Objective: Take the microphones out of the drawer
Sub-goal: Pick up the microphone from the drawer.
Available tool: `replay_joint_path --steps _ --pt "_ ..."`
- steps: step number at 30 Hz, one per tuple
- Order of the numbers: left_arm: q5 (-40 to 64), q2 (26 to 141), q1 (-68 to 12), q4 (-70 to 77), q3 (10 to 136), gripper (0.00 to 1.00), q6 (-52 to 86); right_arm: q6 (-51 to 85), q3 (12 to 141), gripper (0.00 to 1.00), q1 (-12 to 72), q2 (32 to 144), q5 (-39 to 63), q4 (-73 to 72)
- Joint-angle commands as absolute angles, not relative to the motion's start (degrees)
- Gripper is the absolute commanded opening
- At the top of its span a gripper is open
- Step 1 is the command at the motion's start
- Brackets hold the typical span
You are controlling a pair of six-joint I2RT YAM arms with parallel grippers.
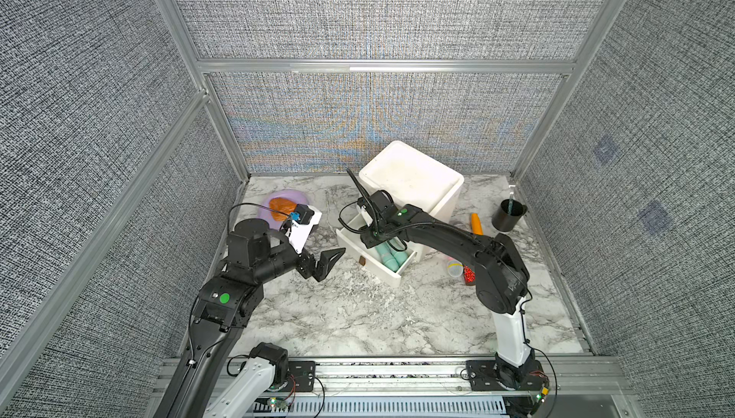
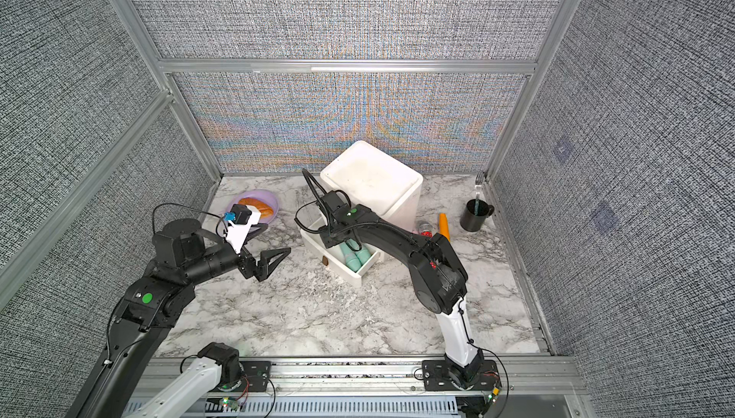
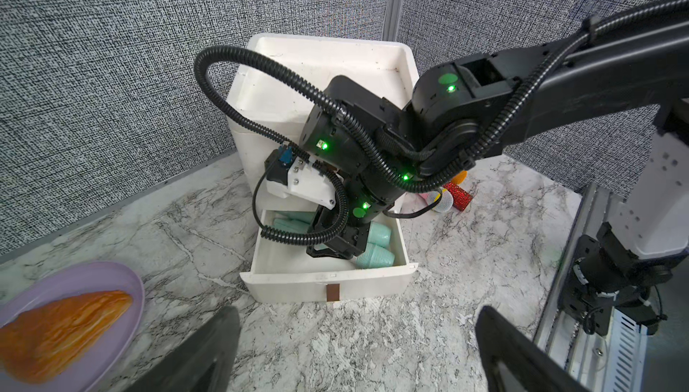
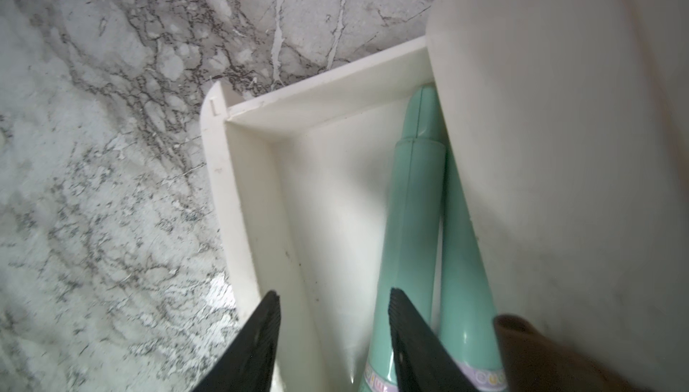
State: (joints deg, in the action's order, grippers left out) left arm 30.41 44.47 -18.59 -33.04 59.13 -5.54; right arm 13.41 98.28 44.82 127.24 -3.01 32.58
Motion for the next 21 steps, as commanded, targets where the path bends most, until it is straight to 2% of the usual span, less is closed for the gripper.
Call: replay_joint_path --steps 1,21 --pt "30.76 44.54 -18.39 -31.47 58.99 1.00 -5.20 15.42 98.64 0.51 44.88 128.31 -6.77 31.65" --pt "31.90 45.42 -17.93 -30.85 59.07 1.00 -5.29 16.27 96.24 0.57 44.79 131.91 -10.51 31.99"
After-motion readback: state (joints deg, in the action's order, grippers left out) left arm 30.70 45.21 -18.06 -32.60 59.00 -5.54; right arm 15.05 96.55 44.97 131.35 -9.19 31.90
